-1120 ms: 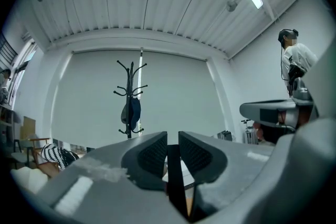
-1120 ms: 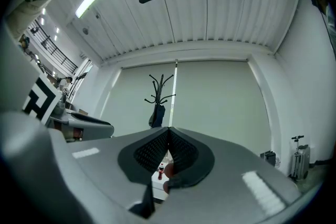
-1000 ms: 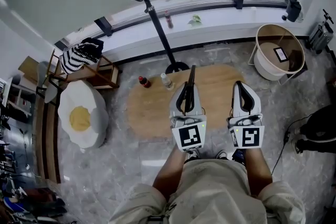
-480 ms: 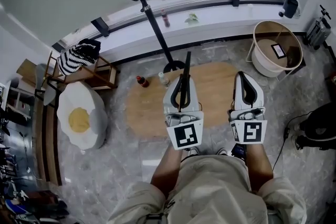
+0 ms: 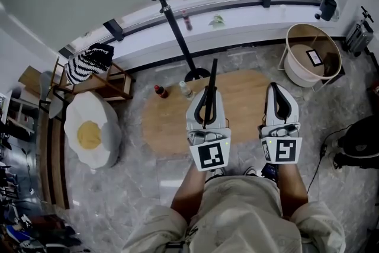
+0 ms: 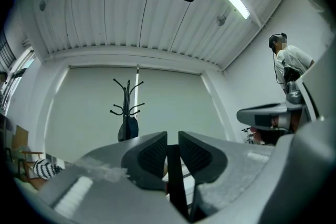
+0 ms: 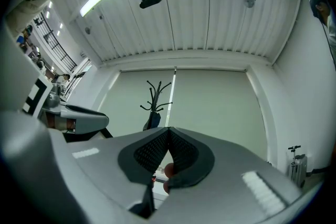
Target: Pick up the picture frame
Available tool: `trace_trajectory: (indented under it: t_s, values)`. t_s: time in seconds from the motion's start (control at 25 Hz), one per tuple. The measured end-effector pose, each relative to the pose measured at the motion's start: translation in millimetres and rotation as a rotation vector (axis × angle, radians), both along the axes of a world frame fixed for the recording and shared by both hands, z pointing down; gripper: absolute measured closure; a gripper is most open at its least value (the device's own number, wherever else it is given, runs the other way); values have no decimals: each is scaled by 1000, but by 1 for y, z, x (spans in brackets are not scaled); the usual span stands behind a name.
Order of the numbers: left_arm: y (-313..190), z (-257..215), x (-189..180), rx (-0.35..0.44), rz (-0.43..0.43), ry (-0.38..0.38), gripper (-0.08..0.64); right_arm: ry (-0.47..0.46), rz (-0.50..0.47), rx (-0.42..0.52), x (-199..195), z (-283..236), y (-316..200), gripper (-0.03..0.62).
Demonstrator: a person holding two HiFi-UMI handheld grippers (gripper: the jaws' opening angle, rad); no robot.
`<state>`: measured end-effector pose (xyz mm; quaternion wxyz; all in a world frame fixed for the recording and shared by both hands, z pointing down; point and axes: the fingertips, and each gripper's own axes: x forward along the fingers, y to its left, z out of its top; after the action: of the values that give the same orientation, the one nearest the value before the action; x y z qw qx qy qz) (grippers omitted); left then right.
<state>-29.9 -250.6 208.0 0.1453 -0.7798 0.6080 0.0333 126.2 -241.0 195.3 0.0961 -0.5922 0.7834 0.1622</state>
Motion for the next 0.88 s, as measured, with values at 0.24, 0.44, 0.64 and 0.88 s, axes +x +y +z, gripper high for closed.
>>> trace_trajectory:
  t_s: [0.24, 0.44, 0.64, 0.88]
  values:
    - [4, 0, 1, 0, -1, 5, 482, 4, 3, -4, 0, 1, 3, 591]
    - [6, -3, -2, 0, -2, 1, 482, -3, 42, 1, 4, -1, 5, 592]
    - [8, -3, -2, 7, 3, -13, 482, 0, 47, -6, 4, 1, 7, 592]
    - [10, 1, 2, 0, 5, -18, 482, 7, 42, -13, 6, 4, 9, 592]
